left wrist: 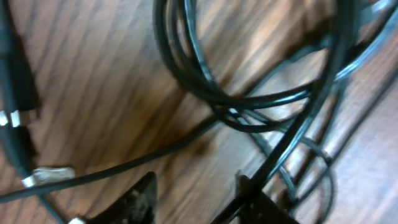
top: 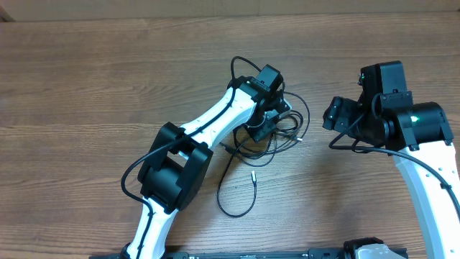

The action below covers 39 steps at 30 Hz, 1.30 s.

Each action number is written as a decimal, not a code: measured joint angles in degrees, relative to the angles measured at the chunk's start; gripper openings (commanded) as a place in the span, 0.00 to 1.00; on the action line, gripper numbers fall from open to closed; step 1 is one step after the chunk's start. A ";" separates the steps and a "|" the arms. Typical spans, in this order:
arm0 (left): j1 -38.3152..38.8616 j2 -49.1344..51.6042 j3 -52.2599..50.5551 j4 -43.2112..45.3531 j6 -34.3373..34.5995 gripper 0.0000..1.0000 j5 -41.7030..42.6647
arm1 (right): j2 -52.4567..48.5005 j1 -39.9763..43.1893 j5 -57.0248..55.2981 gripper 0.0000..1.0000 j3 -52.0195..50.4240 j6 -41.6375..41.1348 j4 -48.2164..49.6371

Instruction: Untangle cables

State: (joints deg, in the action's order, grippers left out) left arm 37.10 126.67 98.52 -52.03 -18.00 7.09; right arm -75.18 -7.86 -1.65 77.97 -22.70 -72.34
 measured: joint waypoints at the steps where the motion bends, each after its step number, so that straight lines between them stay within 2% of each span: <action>1: 0.00 0.00 0.00 0.00 0.17 0.15 -0.57 | 0.00 0.00 -0.02 0.80 0.00 0.02 -0.09; 2: 0.00 0.00 0.00 0.02 0.46 0.04 -0.96 | 0.00 0.00 0.00 0.80 0.00 0.04 -0.17; 9: 0.00 0.00 1.60 -2.91 5.22 0.04 -4.39 | 0.00 0.00 0.00 0.81 0.00 0.07 -0.26; 16: -0.83 -1.20 13.90 -8.48 10.03 0.04 -5.68 | 0.00 0.00 -0.02 0.81 0.00 0.09 -0.22; 25: -5.44 -16.37 29.09 -10.32 12.41 0.04 -5.68 | 0.00 0.00 0.00 0.84 0.00 0.11 -0.17; 32: -8.68 -29.44 31.19 -8.17 12.52 0.04 -5.86 | 0.00 0.00 0.00 0.85 0.00 0.24 0.13; 39: -11.93 -32.54 31.23 -3.78 12.57 0.04 -1.05 | 0.00 0.00 0.00 0.87 0.00 0.22 0.48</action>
State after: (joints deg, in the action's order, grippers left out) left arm 25.17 94.13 129.75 -55.81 -5.43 6.04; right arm -75.18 -7.86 -1.65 77.97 -22.48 -71.85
